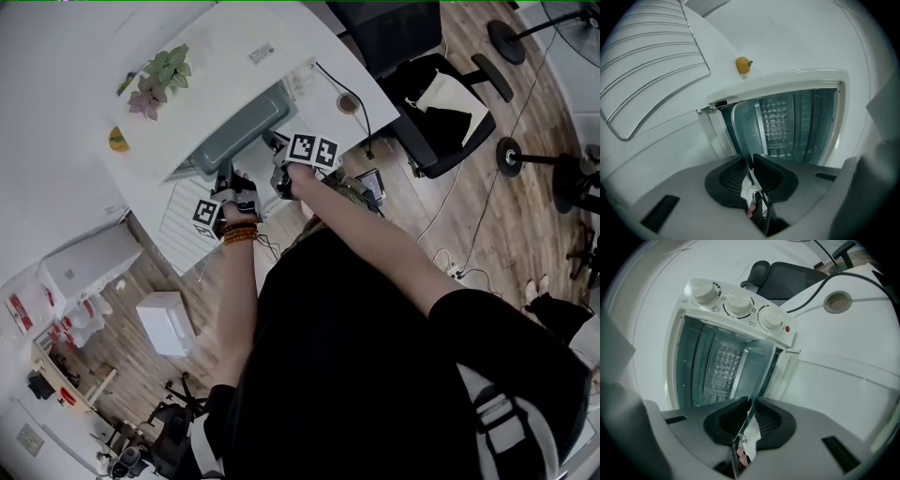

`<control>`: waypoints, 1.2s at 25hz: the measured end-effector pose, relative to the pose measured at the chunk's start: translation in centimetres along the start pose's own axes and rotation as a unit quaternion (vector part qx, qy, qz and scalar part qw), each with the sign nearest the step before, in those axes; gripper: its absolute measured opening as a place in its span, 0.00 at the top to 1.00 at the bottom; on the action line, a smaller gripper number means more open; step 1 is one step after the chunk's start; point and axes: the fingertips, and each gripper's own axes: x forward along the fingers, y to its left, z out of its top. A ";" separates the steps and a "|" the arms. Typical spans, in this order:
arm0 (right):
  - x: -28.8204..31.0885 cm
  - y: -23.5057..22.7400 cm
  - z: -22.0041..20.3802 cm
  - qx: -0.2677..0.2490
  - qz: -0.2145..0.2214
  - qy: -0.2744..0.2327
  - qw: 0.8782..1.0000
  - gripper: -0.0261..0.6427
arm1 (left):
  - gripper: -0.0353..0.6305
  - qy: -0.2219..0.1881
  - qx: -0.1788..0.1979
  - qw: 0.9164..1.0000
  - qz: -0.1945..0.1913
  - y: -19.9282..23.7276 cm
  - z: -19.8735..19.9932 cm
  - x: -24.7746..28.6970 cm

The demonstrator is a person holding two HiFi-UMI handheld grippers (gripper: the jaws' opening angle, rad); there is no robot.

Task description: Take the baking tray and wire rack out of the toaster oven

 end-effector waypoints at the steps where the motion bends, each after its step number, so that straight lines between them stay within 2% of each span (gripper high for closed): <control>1: -0.3 -0.1 -0.2 0.001 0.001 0.001 1.000 0.86 | 0.85 0.000 -0.001 1.000 -0.001 0.1 -0.2 -0.3; 10: -3.2 -0.6 -1.5 0.008 0.017 0.002 1.000 0.87 | 0.86 0.004 0.001 1.000 -0.018 0.4 -2.1 -2.9; 19: -5.6 -0.1 -2.5 -0.009 0.043 0.005 0.999 0.88 | 0.87 0.010 0.002 0.999 -0.032 0.1 -3.3 -5.1; 26: -6.7 -0.3 -3.1 -0.007 0.046 0.002 0.999 0.88 | 0.87 0.014 0.002 0.999 -0.039 0.3 -4.0 -6.3; 30: -7.9 -0.2 -3.7 -0.005 0.058 0.002 0.998 0.88 | 0.87 0.020 0.013 0.999 -0.046 0.3 -4.6 -7.3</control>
